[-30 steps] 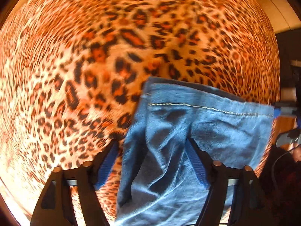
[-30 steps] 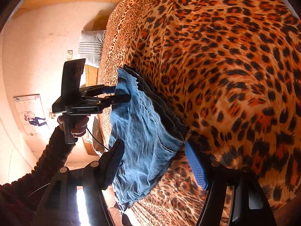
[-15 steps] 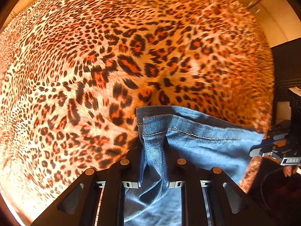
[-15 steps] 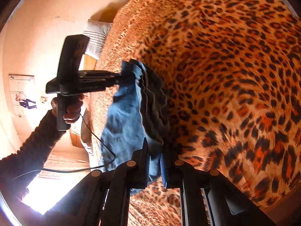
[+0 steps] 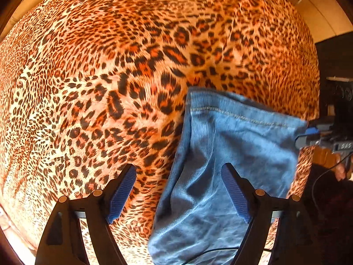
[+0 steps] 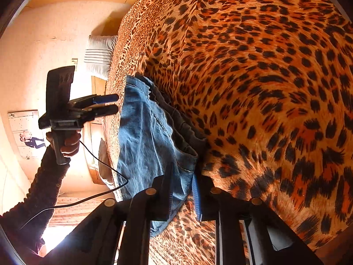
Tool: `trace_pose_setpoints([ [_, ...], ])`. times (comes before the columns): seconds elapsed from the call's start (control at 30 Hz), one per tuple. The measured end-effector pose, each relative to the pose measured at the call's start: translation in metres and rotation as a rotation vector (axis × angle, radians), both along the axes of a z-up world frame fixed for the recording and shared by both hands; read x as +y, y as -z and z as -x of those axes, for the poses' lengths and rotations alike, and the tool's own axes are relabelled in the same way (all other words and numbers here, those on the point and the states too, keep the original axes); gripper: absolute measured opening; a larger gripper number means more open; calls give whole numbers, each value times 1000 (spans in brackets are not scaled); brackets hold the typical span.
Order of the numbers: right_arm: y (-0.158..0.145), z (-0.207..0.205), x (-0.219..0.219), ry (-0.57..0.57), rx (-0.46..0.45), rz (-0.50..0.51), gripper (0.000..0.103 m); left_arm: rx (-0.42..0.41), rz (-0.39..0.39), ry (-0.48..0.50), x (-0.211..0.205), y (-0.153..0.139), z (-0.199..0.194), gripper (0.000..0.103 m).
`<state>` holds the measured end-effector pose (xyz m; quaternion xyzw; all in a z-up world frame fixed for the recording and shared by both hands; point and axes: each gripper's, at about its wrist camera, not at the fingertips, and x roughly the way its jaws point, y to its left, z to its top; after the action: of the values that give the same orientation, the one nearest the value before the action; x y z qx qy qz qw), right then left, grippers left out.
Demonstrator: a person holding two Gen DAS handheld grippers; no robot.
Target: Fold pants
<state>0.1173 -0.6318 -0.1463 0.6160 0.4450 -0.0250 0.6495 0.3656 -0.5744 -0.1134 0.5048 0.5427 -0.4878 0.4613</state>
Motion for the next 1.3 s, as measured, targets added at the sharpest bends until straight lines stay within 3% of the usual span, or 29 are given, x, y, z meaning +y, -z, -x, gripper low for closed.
trace_pose_setpoints([
  [0.03, 0, -2, -4, 10, -9, -15, 25, -69, 3, 28, 1, 5, 7, 65],
  [0.07, 1, -6, -5, 16, -16, -24, 27, -149, 3, 46, -2, 13, 14, 40],
  [0.13, -1, -14, -3, 2, -9, 15, 25, -154, -13, -13, -9, 23, 11, 26],
  [0.2, -5, -24, -7, -5, 4, 42, 15, -136, 7, -60, -9, 26, 5, 26],
  [0.33, 3, -22, -10, 19, 4, -23, 19, -62, 17, -123, -2, 11, -8, 27],
  [0.4, 1, -18, -13, 23, -10, -24, 20, 28, 54, -149, -3, -3, -11, 39],
  [0.43, -1, -18, -14, 31, -24, -23, 22, 41, 76, -150, -4, -8, -13, 54],
  [0.47, -3, -17, -17, 41, -34, -22, 30, 29, 100, -144, -6, -12, -11, 70],
  [0.5, -3, -18, -18, 48, -38, -20, 40, 4, 118, -129, -10, -13, -7, 75],
  [0.57, -1, -14, -18, 53, -33, -18, 45, -13, 107, -104, -16, -14, -7, 76],
  [0.77, 1, -19, 0, 69, -80, -63, 44, 5, -22, 14, -23, 20, 19, 76],
  [0.87, 6, -23, 2, 95, -108, -88, 41, -27, -32, 87, -32, 30, 42, 78],
  [0.97, 11, -9, 1, 153, -110, -155, 37, 41, -28, 32, -35, 28, 32, 77],
  [1.13, 13, 11, 2, 165, -97, -176, 32, 173, -54, -32, -44, 29, 4, 75],
  [1.2, 13, 16, 1, 167, -100, -182, 33, 175, -60, -2, -49, 29, 6, 71],
  [1.3, 13, 16, 1, 166, -106, -191, 34, 229, -63, 33, -61, 32, 1, 51],
])
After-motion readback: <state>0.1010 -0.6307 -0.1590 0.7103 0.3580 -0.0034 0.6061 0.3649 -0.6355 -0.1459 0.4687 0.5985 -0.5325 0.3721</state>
